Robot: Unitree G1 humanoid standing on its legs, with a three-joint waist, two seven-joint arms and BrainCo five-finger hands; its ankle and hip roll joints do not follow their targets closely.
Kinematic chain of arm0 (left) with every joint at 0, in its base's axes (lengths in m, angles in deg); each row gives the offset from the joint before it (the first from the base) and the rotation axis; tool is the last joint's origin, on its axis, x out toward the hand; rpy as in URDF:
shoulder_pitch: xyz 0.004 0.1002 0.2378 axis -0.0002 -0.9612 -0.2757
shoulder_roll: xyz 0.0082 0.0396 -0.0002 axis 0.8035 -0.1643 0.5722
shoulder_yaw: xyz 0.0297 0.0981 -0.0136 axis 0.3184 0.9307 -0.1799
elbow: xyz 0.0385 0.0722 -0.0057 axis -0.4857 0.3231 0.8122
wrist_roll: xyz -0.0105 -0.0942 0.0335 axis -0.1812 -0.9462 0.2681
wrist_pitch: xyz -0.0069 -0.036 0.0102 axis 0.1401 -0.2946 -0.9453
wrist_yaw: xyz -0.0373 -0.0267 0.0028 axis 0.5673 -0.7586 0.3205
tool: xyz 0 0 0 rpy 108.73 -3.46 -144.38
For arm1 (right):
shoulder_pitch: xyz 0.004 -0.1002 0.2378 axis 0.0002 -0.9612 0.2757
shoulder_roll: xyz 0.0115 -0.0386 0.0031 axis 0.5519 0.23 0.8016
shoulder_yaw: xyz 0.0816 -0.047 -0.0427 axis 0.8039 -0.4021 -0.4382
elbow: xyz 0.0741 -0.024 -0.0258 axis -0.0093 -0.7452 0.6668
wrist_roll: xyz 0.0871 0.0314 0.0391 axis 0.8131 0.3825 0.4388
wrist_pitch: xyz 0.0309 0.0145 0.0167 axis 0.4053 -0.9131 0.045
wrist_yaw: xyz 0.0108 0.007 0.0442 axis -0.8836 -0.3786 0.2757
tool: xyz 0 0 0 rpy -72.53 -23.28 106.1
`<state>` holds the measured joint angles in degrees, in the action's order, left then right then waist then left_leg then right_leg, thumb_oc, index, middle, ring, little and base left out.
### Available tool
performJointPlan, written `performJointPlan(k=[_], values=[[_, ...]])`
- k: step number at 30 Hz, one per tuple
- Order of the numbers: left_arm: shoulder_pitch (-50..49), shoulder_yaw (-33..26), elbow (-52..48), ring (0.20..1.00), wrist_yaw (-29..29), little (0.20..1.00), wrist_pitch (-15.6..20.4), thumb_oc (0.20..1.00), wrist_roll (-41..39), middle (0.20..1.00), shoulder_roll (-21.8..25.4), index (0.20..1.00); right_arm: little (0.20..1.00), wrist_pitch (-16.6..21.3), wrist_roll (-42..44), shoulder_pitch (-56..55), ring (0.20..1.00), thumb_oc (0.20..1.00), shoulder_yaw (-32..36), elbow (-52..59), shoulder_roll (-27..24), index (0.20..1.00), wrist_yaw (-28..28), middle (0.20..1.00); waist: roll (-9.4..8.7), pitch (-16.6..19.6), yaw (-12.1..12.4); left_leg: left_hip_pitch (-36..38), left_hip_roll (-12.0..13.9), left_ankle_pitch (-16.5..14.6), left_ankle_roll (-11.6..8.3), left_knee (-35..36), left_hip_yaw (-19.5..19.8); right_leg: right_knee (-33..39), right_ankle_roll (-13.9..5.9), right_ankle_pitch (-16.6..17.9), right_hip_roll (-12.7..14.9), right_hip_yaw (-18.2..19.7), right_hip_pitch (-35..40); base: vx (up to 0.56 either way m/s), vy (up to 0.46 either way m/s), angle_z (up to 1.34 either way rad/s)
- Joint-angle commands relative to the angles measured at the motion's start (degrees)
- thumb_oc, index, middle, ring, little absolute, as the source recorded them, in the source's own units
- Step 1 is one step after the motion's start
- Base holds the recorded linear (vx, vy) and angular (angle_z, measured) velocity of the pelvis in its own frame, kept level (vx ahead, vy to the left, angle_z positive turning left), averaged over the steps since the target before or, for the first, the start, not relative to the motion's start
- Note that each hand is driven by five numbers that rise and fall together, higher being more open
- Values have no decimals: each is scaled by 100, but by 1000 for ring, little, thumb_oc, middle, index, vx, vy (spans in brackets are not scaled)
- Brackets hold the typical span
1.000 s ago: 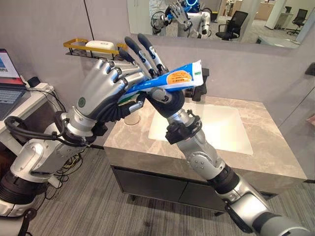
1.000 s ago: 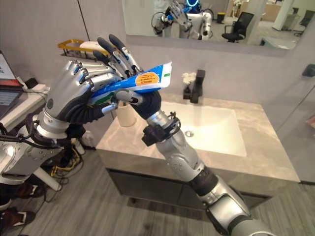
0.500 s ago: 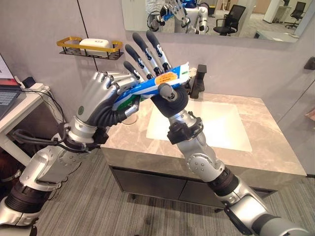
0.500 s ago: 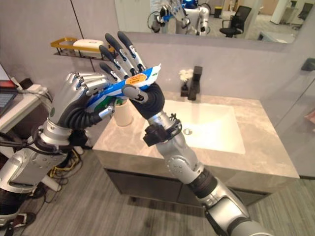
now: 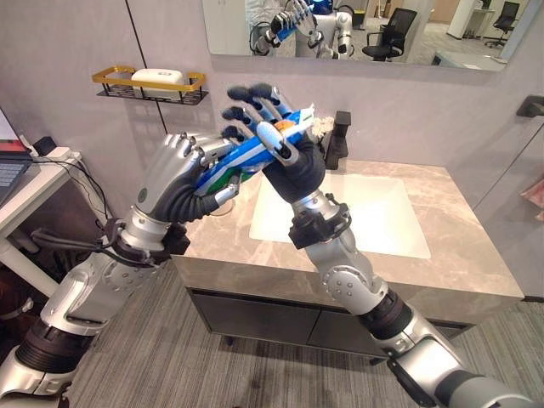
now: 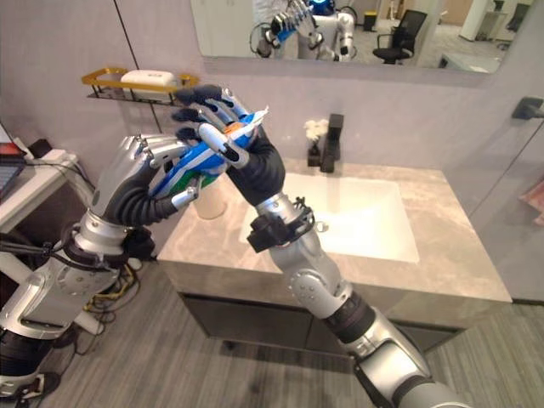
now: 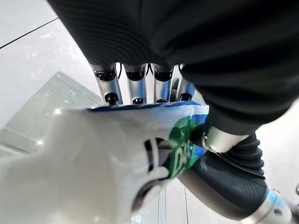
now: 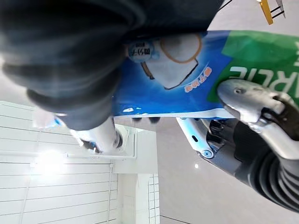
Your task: Put brush and paste in cup on sink, flatten towel.
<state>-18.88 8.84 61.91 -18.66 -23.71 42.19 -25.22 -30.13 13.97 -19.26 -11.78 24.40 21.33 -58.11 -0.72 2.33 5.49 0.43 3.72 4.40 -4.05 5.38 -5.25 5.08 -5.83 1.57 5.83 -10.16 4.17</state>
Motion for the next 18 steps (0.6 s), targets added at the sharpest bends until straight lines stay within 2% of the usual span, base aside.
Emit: performJointPlan(k=[1,7,8,10,11,18], values=[[226,-68,449,200,-65,200,-122,200,-419,200,-17,200,498,328,93,162,498,498,152,585,262,498,47,498,-212,136,-34,263,86,-346,-170,-38,66,-10,-162,442,260,-351,-141,0,0,0],[192,-100,511,200,-51,200,-130,200,-690,200,-127,200,495,352,55,126,495,495,215,605,226,495,-5,495,-227,141,-70,299,128,-357,-176,-38,28,-11,-144,418,224,-336,-116,0,0,0],[189,-110,521,200,-52,200,-131,200,-717,200,-131,200,451,356,45,128,451,451,225,606,218,451,-14,451,-226,141,-74,307,134,-360,-178,-38,24,-11,-142,416,221,-329,-116,0,0,0],[185,-119,529,200,-45,200,-125,200,-784,200,-153,200,426,355,38,132,426,426,230,613,218,426,-17,426,-227,138,-78,312,141,-362,-180,-38,22,-12,-141,415,219,-324,-119,0,0,0],[153,-137,551,200,-31,200,-130,200,-913,200,-221,200,200,355,52,130,200,200,243,590,224,200,-27,200,-231,136,-75,324,151,-367,-184,-38,18,-17,-133,405,206,-325,-117,0,0,0],[55,-298,584,200,-56,200,-138,200,-1311,200,-379,200,200,344,-32,120,200,200,273,552,244,200,-89,200,-227,125,-66,321,155,-371,-186,-38,24,-27,-128,391,199,-352,-93,0,0,0]])
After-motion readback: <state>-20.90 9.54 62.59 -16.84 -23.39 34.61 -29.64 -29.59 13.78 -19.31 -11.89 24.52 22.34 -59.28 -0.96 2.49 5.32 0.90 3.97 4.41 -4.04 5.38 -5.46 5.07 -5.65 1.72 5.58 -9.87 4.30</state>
